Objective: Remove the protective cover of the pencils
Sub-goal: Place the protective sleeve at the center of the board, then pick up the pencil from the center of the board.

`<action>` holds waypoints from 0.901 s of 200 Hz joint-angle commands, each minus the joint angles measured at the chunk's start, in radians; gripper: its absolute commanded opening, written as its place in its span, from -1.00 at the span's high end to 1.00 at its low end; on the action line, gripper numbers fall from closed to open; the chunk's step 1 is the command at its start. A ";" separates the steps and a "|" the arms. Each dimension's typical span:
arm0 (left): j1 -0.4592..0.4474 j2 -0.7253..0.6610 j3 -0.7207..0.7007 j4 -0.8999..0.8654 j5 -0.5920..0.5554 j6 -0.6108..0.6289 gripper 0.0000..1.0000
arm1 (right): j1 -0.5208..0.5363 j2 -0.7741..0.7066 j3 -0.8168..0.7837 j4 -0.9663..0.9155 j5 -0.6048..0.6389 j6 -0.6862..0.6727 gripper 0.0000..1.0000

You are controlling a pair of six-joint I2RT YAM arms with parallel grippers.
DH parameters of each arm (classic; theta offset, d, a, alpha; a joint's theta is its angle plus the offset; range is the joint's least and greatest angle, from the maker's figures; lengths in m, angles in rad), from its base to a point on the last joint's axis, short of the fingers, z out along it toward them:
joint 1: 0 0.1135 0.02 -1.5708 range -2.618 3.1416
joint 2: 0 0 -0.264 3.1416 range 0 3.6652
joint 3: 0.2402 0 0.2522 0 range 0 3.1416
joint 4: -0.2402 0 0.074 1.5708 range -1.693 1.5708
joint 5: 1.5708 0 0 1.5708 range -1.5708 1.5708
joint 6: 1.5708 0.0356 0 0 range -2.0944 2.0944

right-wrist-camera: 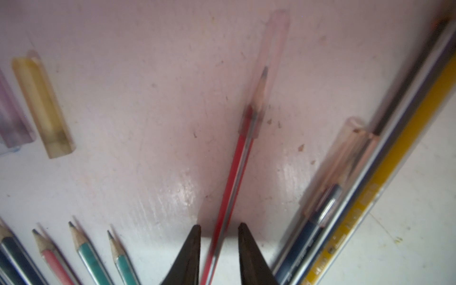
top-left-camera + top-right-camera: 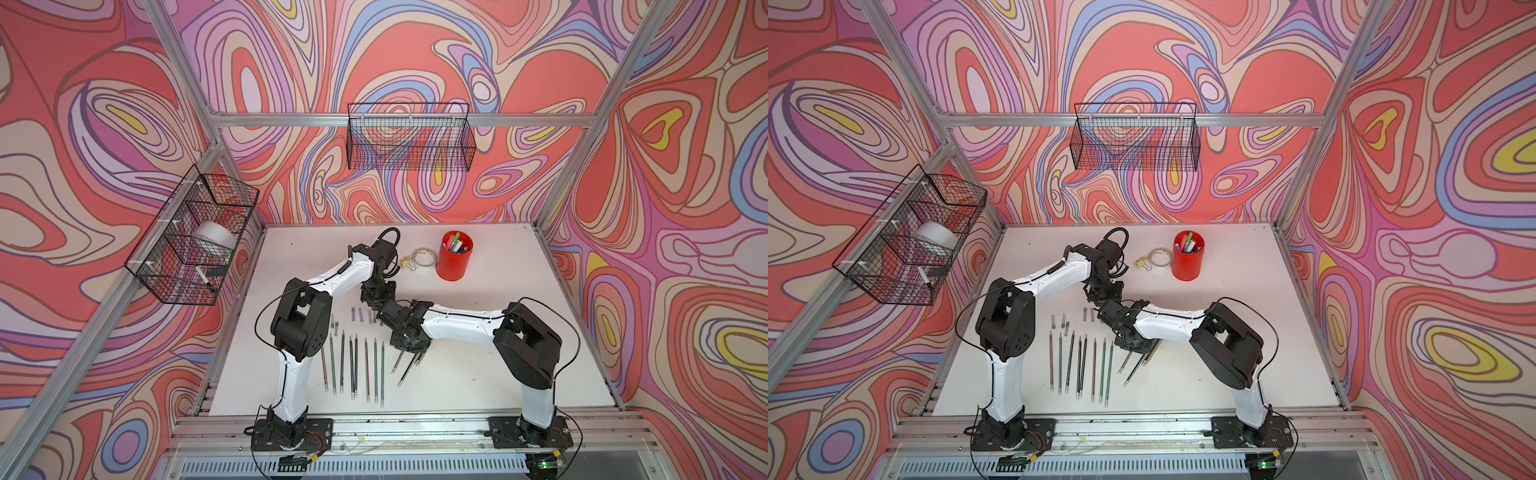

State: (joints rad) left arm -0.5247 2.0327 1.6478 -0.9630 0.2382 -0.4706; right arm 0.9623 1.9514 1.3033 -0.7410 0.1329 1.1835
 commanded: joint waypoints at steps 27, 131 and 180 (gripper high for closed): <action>-0.003 -0.076 -0.044 0.041 -0.036 0.006 0.36 | -0.004 0.073 -0.007 -0.004 -0.032 -0.010 0.63; 0.035 -0.522 -0.345 0.387 -0.108 0.004 0.00 | -0.005 0.017 -0.019 0.074 -0.039 -0.033 0.84; 0.037 -0.704 -0.508 0.569 -0.098 0.010 -0.19 | -0.004 -0.045 -0.045 0.132 -0.020 -0.057 0.89</action>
State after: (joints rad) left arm -0.4908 1.3834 1.1988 -0.5240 0.1520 -0.4706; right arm 0.9615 1.9465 1.2873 -0.6441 0.1070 1.1481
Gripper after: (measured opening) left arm 0.570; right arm 0.090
